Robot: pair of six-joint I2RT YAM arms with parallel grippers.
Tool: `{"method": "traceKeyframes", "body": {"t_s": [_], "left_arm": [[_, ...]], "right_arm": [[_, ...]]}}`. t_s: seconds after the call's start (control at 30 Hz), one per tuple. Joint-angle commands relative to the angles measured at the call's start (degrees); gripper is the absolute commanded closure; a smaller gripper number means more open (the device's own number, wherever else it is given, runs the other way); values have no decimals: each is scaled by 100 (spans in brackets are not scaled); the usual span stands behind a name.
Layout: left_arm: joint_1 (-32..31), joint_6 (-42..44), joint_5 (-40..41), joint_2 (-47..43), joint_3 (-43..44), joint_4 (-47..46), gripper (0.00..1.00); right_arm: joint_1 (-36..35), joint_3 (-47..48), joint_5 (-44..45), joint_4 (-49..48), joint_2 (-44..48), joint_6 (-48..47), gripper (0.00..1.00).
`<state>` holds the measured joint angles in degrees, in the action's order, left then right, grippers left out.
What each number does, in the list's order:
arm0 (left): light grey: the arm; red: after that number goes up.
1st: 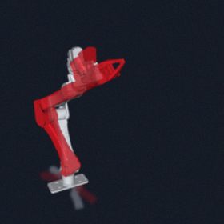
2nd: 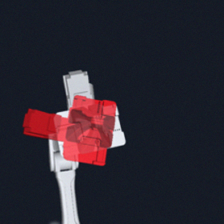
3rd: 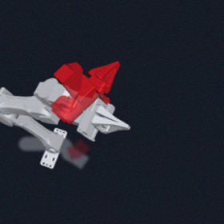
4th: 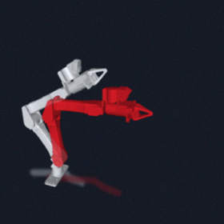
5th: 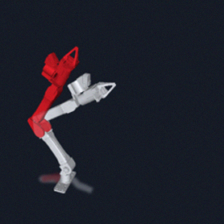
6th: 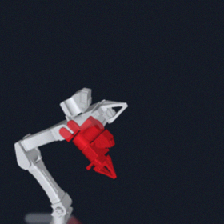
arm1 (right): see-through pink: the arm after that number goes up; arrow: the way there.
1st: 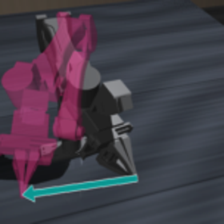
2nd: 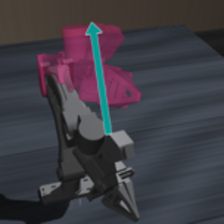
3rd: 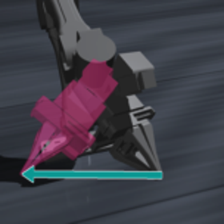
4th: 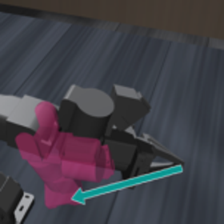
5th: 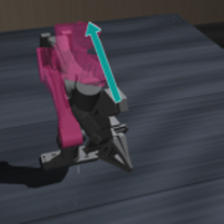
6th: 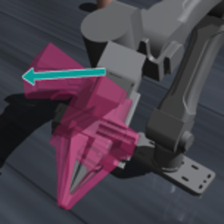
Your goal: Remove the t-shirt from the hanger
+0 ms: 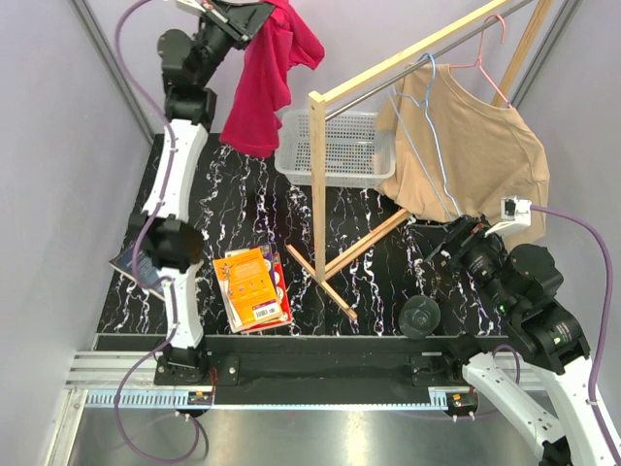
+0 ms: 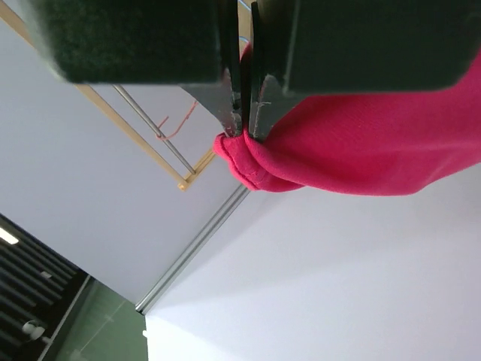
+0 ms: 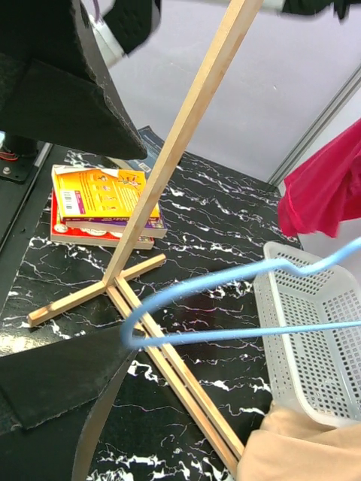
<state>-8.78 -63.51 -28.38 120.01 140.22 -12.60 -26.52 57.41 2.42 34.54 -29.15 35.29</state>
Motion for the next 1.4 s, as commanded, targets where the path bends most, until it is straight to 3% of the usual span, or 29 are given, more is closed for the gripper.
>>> {"method": "traceKeyframes", "body": {"t_s": [0.0,0.3,0.6,0.63,0.73,0.77,0.8,0.83,0.9,1.07,1.1,1.13,1.23,1.37], "left_arm": [[-203,-776,114,778,585,-971,100],[-608,-497,-379,1446,155,-551,100],[-582,-488,-694,1982,-259,-147,100],[-573,-444,-739,2018,-241,106,83],[-468,-102,-713,1809,-381,617,63],[-380,-22,-704,1720,-477,662,31],[-327,100,-747,1623,-766,680,18],[-283,162,-774,1483,-934,706,12],[-151,495,-853,965,-1390,706,11],[200,814,-704,-474,-3726,348,12],[270,726,-713,-617,-4104,137,18],[341,604,-765,-784,-4891,-413,19],[648,50,-1064,-1093,-5925,-1714,23],[878,180,-1310,-1015,-6725,-1632,21]], "right_arm": [[-2,183,22,-229,-12,84,0],[-2,-10,-48,-220,76,180,0],[-2,-10,-162,-211,164,268,0],[7,-2,-180,-220,172,277,0],[7,16,-224,-194,137,277,1],[7,16,-233,-194,129,277,0],[7,25,-233,-194,128,277,0],[7,34,-233,-185,111,286,0],[-2,34,-224,-176,93,277,0],[7,-19,-382,-150,84,330,0],[7,-45,-400,-150,76,356,0],[-2,-63,-417,-159,58,373,0],[-2,-124,-505,-159,41,426,0],[7,-168,-523,-150,49,479,0]]}}
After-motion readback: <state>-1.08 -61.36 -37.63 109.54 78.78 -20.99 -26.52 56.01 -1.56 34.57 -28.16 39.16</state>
